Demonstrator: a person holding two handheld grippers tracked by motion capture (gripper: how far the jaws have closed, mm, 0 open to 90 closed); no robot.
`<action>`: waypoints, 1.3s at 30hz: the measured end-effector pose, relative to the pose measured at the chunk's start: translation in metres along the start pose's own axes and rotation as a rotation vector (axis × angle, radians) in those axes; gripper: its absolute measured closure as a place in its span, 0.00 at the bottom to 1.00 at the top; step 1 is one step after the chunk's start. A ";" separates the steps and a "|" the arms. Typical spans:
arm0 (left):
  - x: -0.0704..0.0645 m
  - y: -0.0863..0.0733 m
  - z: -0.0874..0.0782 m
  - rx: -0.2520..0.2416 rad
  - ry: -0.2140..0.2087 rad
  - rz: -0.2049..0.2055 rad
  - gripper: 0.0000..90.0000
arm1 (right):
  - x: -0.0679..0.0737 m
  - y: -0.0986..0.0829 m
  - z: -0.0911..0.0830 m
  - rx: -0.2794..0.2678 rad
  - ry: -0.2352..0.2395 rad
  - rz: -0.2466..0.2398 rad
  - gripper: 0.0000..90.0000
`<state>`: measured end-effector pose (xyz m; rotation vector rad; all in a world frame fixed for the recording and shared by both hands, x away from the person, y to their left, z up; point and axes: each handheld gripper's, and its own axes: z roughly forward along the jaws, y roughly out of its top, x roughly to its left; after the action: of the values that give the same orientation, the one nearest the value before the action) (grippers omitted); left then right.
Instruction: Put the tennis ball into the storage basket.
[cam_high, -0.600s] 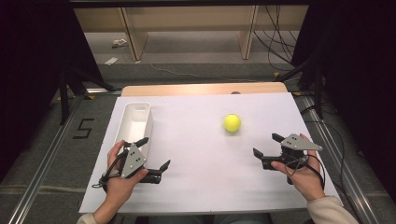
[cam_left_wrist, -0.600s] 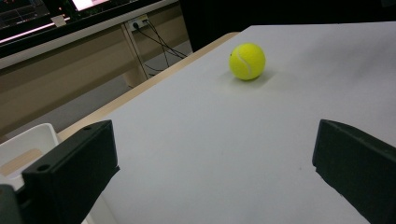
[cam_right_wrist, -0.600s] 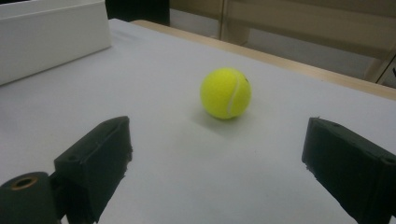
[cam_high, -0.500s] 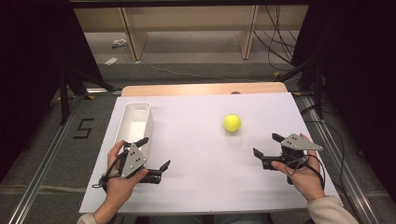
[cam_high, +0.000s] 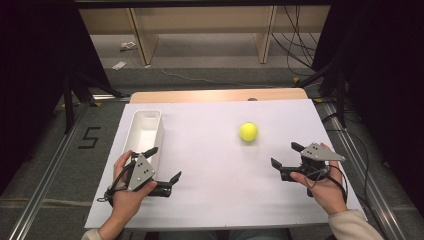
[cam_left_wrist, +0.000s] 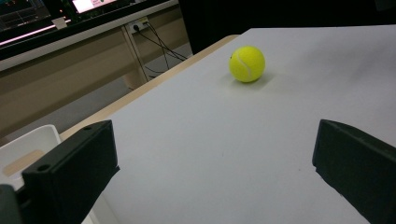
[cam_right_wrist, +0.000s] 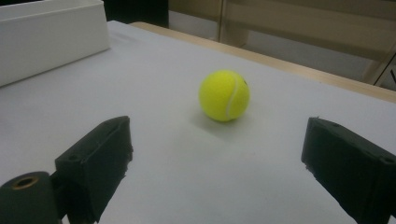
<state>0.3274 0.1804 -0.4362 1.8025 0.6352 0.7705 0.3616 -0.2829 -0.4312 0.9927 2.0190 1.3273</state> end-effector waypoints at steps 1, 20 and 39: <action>0.000 0.000 0.000 0.000 0.000 -0.001 0.00 | 0.000 0.000 0.001 0.001 0.000 0.000 0.11; 0.000 0.000 0.001 0.003 -0.005 0.000 0.00 | -0.001 0.007 0.020 -0.009 -0.013 0.007 0.12; 0.000 0.001 0.000 -0.002 -0.003 0.001 0.00 | 0.002 0.017 0.044 0.010 -0.026 -0.003 0.12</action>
<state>0.3275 0.1797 -0.4358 1.8023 0.6313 0.7682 0.3987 -0.2535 -0.4325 1.0054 2.0089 1.2980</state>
